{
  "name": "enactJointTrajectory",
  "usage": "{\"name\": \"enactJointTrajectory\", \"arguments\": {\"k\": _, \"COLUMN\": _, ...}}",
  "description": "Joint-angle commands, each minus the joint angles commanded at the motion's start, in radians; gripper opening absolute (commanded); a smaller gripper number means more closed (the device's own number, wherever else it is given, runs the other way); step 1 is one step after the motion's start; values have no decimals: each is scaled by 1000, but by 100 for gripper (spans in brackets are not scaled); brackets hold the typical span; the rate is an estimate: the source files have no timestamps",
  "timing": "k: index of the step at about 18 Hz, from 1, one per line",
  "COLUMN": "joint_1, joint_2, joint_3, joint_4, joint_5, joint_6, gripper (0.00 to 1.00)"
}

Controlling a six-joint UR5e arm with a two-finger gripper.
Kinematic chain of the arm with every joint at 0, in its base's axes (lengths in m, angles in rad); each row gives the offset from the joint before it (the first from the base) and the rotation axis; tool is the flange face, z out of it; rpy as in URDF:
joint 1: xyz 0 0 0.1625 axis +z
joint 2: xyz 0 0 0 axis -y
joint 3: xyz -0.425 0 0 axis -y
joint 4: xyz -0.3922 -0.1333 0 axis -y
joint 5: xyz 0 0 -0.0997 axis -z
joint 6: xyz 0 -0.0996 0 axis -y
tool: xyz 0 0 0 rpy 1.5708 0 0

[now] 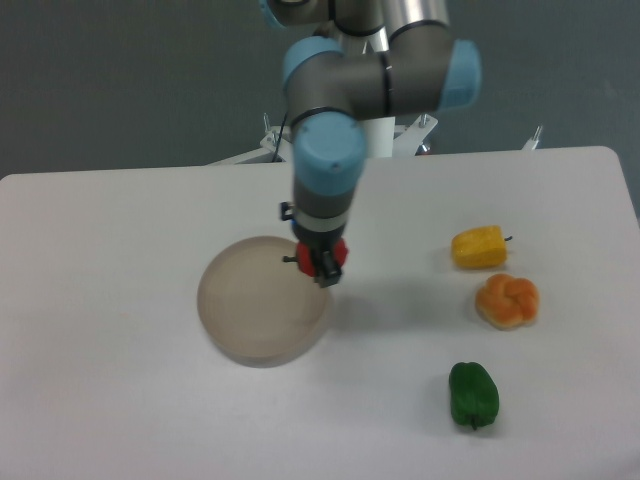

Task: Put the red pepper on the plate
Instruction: 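Lower the red pepper onto the plate and open the gripper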

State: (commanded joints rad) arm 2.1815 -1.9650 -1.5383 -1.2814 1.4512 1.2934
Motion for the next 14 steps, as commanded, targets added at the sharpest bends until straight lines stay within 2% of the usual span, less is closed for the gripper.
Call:
{"name": "enactJointTrajectory", "arguments": {"k": 1, "joint_1": -20, "joint_2": -11, "joint_3": -31, "joint_4": 61, "joint_5": 2, "joint_6": -38, "gripper": 33}}
{"name": "enactJointTrajectory", "arguments": {"k": 2, "joint_1": -31, "joint_2": -26, "joint_3": -40, "joint_4": 88, "joint_5": 3, "joint_6": -66, "gripper": 33}}
{"name": "enactJointTrajectory", "arguments": {"k": 5, "joint_1": -61, "joint_2": -67, "joint_3": -34, "joint_4": 100, "joint_5": 3, "joint_6": -146, "gripper": 32}}
{"name": "enactJointTrajectory", "arguments": {"k": 9, "joint_1": -77, "joint_2": -91, "joint_3": -26, "joint_4": 102, "joint_5": 2, "joint_6": -160, "gripper": 34}}
{"name": "enactJointTrajectory", "arguments": {"k": 10, "joint_1": -77, "joint_2": -94, "joint_3": -25, "joint_4": 102, "joint_5": 2, "joint_6": -158, "gripper": 40}}
{"name": "enactJointTrajectory", "arguments": {"k": 12, "joint_1": -77, "joint_2": -94, "joint_3": -22, "joint_4": 103, "joint_5": -3, "joint_6": -158, "gripper": 59}}
{"name": "enactJointTrajectory", "arguments": {"k": 13, "joint_1": -77, "joint_2": -95, "joint_3": -19, "joint_4": 108, "joint_5": -6, "joint_6": -158, "gripper": 73}}
{"name": "enactJointTrajectory", "arguments": {"k": 14, "joint_1": -77, "joint_2": -95, "joint_3": -17, "joint_4": 118, "joint_5": -6, "joint_6": -158, "gripper": 100}}
